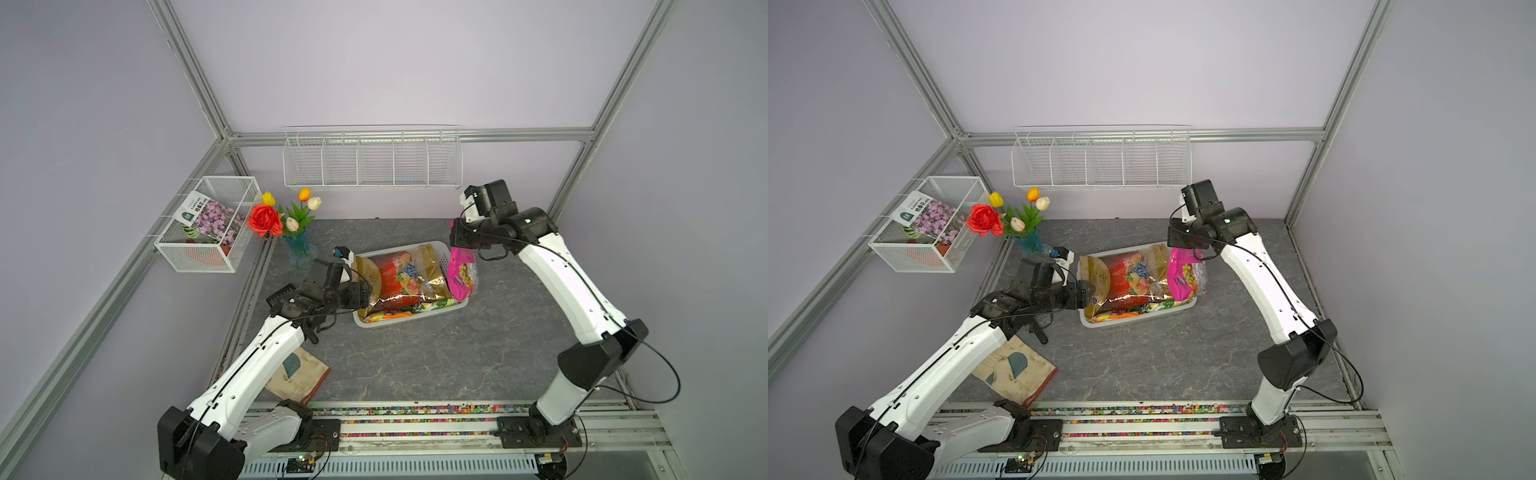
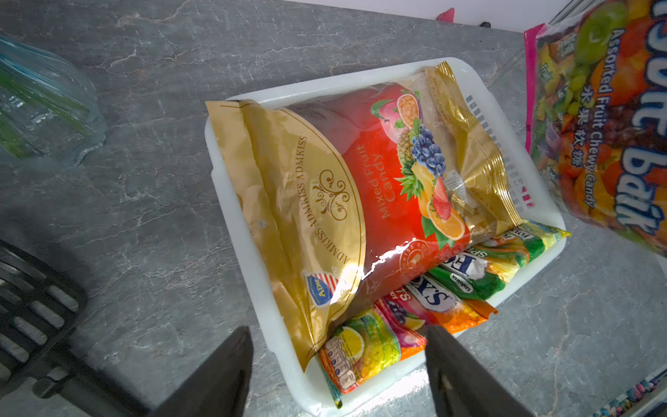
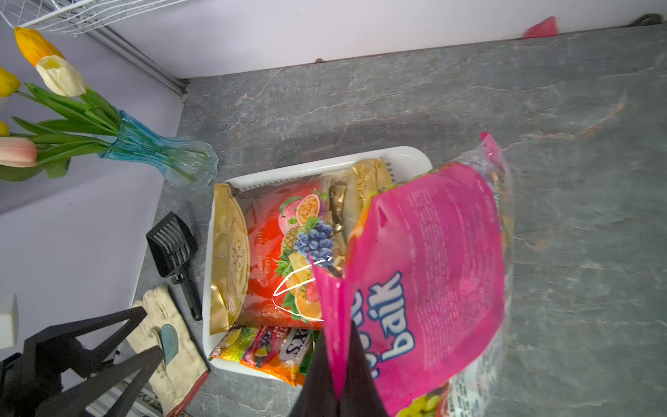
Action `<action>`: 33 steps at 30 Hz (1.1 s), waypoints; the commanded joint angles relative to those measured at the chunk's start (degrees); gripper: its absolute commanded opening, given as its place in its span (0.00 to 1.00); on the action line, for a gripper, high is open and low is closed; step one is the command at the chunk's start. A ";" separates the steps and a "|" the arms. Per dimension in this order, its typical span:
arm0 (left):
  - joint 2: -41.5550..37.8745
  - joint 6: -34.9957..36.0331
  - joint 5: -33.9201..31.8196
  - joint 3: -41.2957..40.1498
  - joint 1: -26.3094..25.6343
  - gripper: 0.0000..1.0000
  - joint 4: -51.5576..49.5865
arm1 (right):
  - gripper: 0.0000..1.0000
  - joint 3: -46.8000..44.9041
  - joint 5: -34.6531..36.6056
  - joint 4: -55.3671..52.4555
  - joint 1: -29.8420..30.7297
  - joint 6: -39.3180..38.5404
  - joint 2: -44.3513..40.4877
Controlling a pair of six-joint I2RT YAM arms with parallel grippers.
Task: Put the candies in the basket
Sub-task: Place the candy in the basket.
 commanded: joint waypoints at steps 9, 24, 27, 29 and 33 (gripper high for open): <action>-3.29 0.81 0.11 -2.59 -0.07 0.79 2.20 | 0.00 13.17 -6.78 11.23 7.05 4.40 14.33; -2.82 -6.52 8.18 -6.52 0.08 0.80 9.51 | 0.00 13.15 -7.05 18.65 15.39 18.35 23.97; -3.08 -8.58 8.00 -8.31 0.34 0.80 11.88 | 0.00 12.97 -6.38 19.09 16.55 20.29 25.09; -3.02 -9.85 8.96 -9.38 0.52 0.80 13.85 | 0.18 12.88 -7.14 19.44 16.83 20.74 25.70; -2.00 -12.45 9.61 -11.18 0.61 0.80 18.21 | 0.23 12.83 -6.39 17.98 16.67 17.90 25.21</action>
